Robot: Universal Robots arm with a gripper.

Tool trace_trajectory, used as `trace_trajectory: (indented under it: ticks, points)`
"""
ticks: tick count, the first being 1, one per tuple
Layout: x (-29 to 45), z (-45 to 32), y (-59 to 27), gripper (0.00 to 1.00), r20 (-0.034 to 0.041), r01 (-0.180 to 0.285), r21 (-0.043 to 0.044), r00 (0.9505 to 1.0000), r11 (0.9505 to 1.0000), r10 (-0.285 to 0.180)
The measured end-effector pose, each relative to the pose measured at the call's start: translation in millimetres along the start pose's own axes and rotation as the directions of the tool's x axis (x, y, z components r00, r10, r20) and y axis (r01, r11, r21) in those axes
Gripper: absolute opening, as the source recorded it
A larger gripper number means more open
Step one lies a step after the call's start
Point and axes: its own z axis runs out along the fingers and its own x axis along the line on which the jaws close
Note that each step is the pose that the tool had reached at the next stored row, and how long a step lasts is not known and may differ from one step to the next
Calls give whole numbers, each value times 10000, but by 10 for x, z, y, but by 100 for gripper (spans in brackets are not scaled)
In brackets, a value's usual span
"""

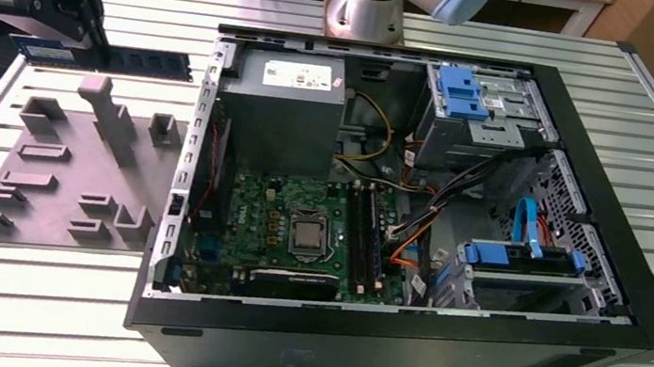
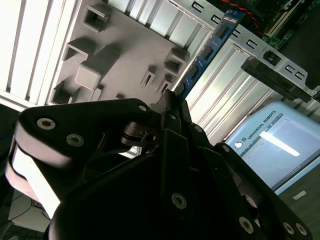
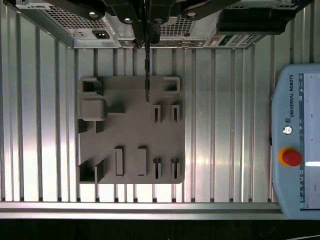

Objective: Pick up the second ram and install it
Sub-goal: 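Pick up the second ram and move it above second insertion slot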

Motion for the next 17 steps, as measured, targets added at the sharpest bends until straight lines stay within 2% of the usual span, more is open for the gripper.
trace_trajectory:
  ticks: [17]
  points:
    - [-2,-3,-128,14,0,0,0,10000,10000,0]
